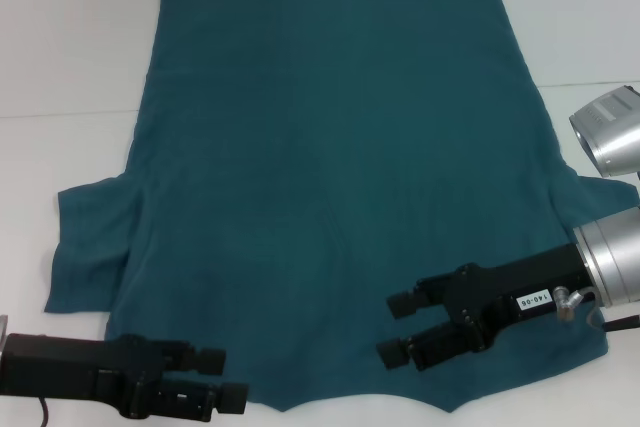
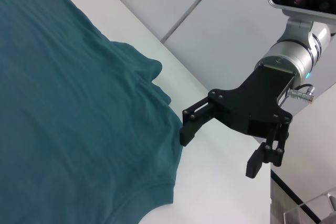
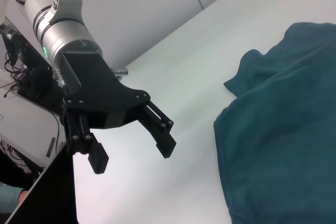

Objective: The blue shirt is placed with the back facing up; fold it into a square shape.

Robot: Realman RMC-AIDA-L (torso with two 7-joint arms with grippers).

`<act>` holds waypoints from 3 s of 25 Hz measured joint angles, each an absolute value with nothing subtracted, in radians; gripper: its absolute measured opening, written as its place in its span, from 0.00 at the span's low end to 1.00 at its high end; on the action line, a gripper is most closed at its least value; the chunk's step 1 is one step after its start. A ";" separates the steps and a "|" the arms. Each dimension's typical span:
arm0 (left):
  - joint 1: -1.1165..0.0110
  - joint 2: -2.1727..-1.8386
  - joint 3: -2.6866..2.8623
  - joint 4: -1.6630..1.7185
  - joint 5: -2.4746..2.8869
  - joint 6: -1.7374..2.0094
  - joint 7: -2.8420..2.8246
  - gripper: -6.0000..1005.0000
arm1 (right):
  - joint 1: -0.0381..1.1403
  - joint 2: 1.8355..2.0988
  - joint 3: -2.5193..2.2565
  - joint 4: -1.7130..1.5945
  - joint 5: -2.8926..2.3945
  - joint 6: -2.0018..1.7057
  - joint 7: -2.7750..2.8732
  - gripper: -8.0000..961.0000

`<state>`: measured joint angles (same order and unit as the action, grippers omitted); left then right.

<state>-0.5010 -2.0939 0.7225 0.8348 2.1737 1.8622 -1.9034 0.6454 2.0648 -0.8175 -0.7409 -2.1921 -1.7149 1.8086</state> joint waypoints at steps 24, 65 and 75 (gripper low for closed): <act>-0.512 -2.050 0.413 0.821 2.165 1.617 -2.284 0.87 | 0.667 2.026 -0.661 -0.706 -2.171 -1.459 2.194 0.97; -0.579 -2.020 0.520 0.611 2.286 1.117 -2.471 0.87 | 0.806 1.801 -0.662 -0.480 -2.171 -1.363 2.476 0.96; -0.583 -2.019 0.530 0.613 2.302 1.124 -2.475 0.55 | 0.801 1.802 -0.650 -0.480 -2.170 -1.364 2.476 0.97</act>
